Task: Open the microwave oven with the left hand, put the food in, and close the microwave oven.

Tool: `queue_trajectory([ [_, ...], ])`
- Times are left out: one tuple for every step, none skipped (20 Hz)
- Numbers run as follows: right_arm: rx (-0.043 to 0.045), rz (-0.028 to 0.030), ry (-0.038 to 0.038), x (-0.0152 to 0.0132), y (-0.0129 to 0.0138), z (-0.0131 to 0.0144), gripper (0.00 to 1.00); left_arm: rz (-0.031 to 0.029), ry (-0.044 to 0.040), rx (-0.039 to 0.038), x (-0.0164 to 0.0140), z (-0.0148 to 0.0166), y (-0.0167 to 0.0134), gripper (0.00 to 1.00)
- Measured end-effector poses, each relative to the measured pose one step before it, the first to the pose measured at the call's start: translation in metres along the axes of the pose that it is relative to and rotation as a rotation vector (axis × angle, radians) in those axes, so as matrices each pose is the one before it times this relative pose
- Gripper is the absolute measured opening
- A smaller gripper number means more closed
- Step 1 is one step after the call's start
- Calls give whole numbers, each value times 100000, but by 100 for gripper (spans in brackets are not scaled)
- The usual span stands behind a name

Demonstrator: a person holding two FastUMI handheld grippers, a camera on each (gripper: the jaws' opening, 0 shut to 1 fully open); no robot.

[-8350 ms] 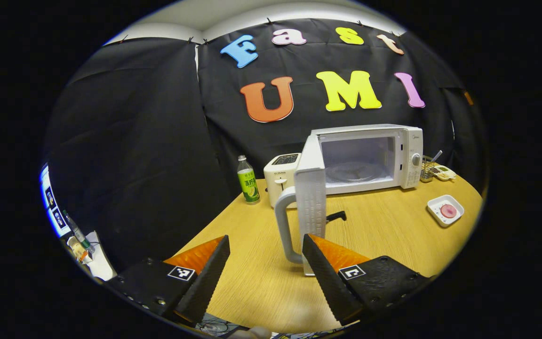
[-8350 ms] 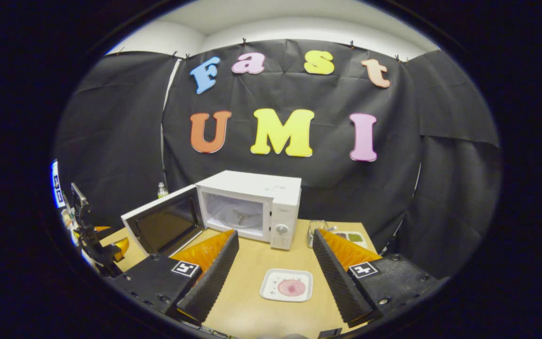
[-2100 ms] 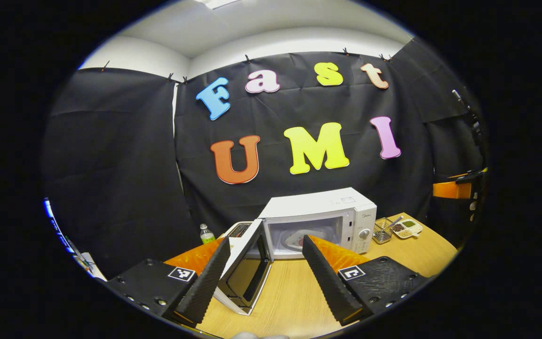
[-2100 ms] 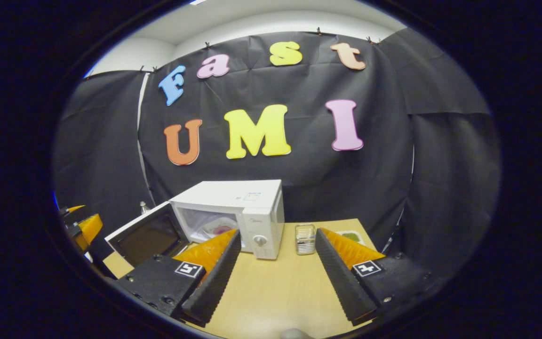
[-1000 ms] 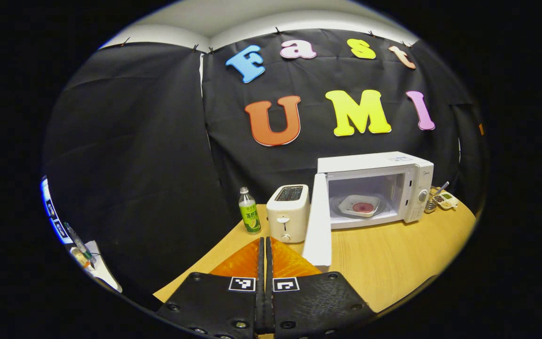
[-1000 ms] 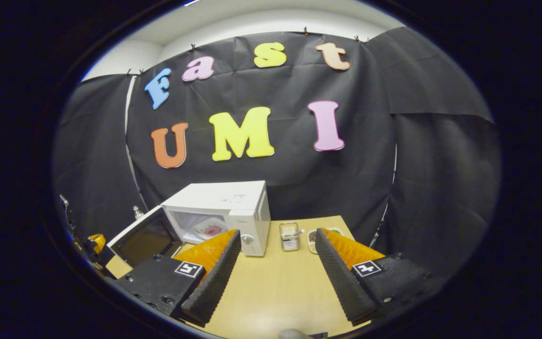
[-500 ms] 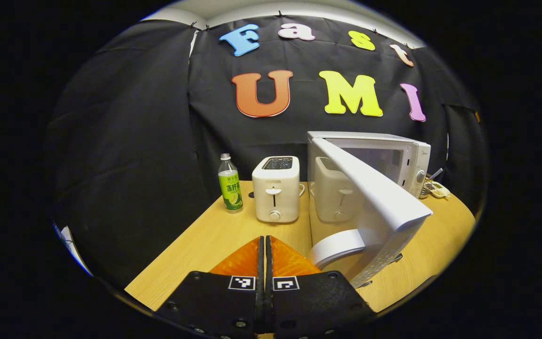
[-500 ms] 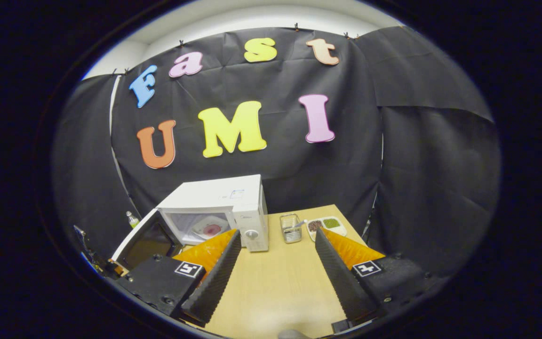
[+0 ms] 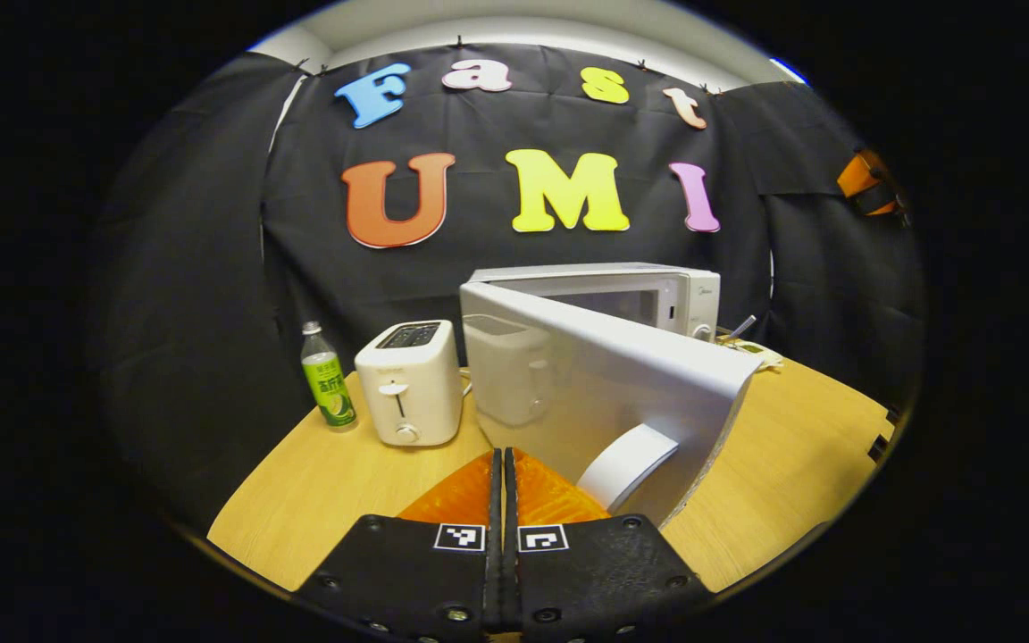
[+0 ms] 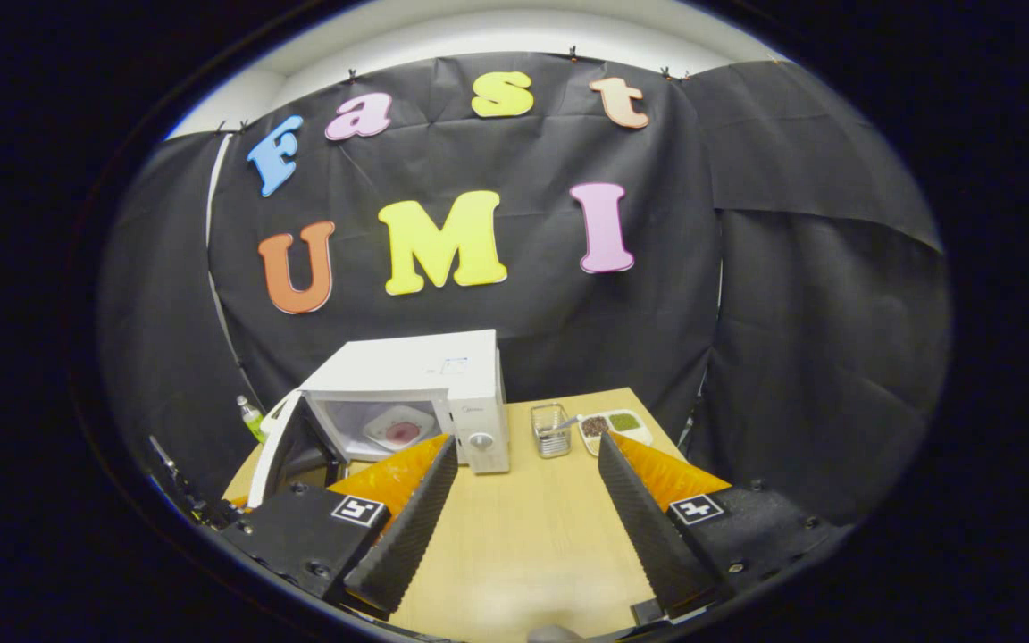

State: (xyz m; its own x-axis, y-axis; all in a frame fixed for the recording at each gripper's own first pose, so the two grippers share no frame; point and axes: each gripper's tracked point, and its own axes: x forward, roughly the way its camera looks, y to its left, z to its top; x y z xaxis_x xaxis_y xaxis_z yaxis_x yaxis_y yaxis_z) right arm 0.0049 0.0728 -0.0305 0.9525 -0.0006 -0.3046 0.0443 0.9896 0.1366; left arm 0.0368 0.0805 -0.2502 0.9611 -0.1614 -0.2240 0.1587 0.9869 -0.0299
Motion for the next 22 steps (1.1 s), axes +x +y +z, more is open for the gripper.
queue_trajectory([
  [146, -448, -189, -128, -175, -30, 100, -2688, -1089, 871, 436, 280, -1158, 10],
  [309, -895, -258, -180, -331, 139, 100, -2600, -355, 879, 498, 266, -1102, 10],
  [467, -640, -361, -160, -440, 49, 92, -2348, -613, 975, 451, 251, -1074, 10],
  [193, -747, 20, -5, -274, 50, 92, -2212, -1106, 818, 628, 493, -1036, 0],
  [34, -829, 156, 79, -410, -134, 100, -1999, -807, 843, 705, 286, -830, 0],
  [136, -895, 451, -29, -490, -39, 100, -1807, -335, 622, 690, 179, -816, 10],
  [727, -738, 330, 36, -428, -100, 100, -1632, -555, 372, 725, 227, -745, 10],
  [811, -501, 566, 66, -279, 18, 100, -1840, -695, 148, 718, 303, -760, 0],
  [401, -613, 270, -45, -305, -35, 100, -1747, -535, 218, 668, 259, -782, 0],
  [25, -833, 122, -11, -337, 34, 92, -1552, -611, 584, 708, 324, -692, 0],
  [213, -872, -15, -55, -414, 78, 92, -1472, -329, 634, 689, 240, -680, 0],
  [667, -856, -332, -114, -277, 128, 100, -1299, -456, 216, 691, 343, -561, 0],
  [533, -509, -597, -55, -106, 214, 92, -1514, -953, 124, 853, 386, -673, 0],
  [111, -674, -435, -92, -141, 250, 92, -1353, -581, 313, 871, 350, -534, 0],
  [-351, -181, -1260, -194, -55, 347, 100, -682, -268, 632, 726, 173, -291, 0],
  [-1164, -341, -565, -61, -86, 409, 100, -1027, -536, 179, 815, 296, -378, 0],
  [-970, -47, -350, -8, -92, 90, 100, -660, -599, 128, 788, 308, -426, 0],
  [-271, 216, -256, -48, -91, 283, 92, -655, -413, 326, 777, 205, -390, 0],
  [-231, -3, 232, 156, -50, 110, 92, -86, -342, 798, 799, 178, -342, 0],
  [-351, 15, 178, 87, -229, 68, 100, 139, -161, 595, 854, 118, -226, 0],
  [-313, -268, -11, 25, -329, 47, 100, -61, -53, 166, 842, 121, -174, 0],
  [-248, -420, -169, 16, -484, 106, 100, -285, -243, 127, 844, 223, -174, 0],
])
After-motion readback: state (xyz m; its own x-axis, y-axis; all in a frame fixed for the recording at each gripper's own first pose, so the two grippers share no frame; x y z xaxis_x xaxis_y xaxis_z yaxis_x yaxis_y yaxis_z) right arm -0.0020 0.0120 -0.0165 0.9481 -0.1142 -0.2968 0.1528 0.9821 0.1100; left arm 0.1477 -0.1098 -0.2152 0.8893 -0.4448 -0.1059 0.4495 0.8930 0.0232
